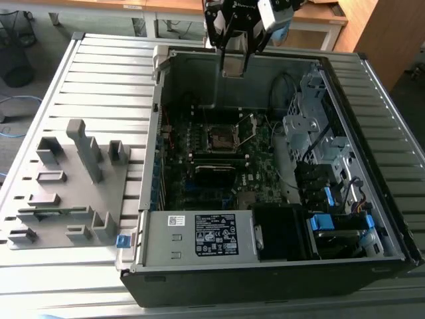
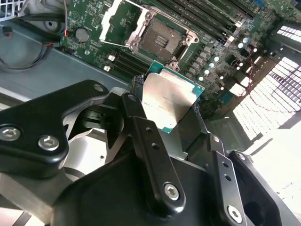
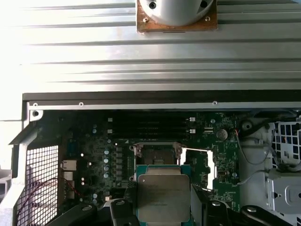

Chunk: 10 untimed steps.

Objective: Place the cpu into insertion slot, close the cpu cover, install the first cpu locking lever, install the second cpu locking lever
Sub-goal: 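Place the cpu into insertion slot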

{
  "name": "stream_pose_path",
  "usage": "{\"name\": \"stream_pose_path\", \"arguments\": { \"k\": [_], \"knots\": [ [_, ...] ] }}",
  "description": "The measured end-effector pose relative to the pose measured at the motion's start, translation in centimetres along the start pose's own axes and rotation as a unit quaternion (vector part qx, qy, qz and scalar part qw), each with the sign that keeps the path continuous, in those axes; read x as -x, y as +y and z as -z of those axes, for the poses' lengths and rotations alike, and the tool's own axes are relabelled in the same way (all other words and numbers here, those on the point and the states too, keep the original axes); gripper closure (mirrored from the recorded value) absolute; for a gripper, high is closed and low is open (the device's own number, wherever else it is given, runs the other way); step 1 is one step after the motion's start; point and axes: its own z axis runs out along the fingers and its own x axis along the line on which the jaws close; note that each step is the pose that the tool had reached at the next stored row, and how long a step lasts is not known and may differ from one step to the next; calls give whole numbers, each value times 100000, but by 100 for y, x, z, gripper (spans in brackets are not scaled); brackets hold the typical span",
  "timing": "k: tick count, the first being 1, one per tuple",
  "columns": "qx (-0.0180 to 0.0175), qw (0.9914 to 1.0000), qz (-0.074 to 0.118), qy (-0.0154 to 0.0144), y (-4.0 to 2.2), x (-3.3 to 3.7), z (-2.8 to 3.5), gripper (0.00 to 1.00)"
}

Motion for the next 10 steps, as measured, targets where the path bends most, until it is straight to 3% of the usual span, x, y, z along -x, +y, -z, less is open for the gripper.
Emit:
{"name": "stream_pose_path", "arguments": {
  "k": [5, 10],
  "knots": [
    [1, 100000, -2, -1, -7, 2, -85, 46],
    [-6, 100000, -1, 1, -8, 2, -90, 46]
  ]
}}
